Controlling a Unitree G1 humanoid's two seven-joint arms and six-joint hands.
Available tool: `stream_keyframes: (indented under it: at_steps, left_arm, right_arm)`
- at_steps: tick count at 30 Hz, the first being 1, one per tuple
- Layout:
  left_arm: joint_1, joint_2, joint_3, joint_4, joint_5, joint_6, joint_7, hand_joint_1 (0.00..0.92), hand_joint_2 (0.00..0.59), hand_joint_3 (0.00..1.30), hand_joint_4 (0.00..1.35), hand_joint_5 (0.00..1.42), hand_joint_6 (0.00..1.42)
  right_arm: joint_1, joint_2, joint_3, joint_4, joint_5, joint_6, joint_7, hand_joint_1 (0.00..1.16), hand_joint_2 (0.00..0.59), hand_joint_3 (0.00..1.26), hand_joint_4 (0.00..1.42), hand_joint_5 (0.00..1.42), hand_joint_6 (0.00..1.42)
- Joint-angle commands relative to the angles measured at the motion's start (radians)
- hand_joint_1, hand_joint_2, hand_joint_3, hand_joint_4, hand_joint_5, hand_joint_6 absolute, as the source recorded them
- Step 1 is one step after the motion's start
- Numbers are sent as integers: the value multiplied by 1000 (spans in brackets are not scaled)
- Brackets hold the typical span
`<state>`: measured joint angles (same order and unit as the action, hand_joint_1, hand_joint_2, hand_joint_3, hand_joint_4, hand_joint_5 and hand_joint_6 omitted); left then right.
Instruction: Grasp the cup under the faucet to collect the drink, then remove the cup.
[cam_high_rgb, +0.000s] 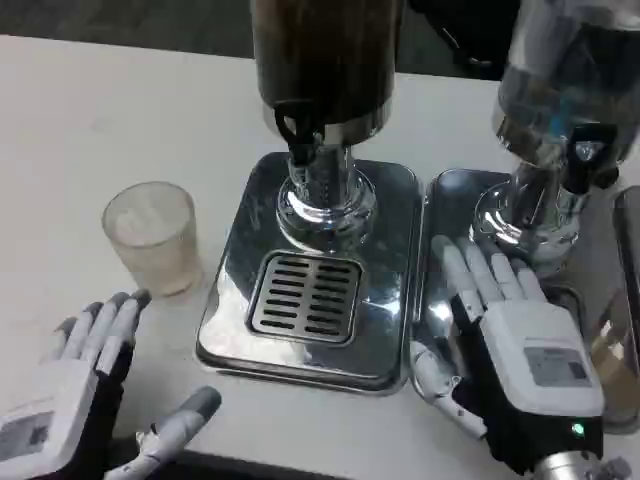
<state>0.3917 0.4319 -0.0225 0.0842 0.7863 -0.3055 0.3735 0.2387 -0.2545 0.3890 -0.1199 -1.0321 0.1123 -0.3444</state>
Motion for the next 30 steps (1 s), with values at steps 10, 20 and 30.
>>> stream_keyframes:
  at_steps: [10, 20, 30]
  left_arm:
    - [-3, 0, -6, -2, -26, -1, 27, 0, 161, 0, 0, 0, 0]
    - [-20, 8, 6, 59, -60, -98, 134, 0, 162, 0, 0, 0, 0]
    - [-126, 13, 59, 185, -160, -200, 206, 0, 146, 0, 0, 0, 0]
  right_arm:
    - [-13, 2, -8, 5, 14, -3, -9, 0, 497, 2, 0, 0, 0]
    - [-12, 16, 8, 2, -10, 17, -9, 0, 497, 2, 0, 0, 0]
    - [0, 30, 23, -4, -30, 39, -30, 0, 497, 2, 0, 0, 0]
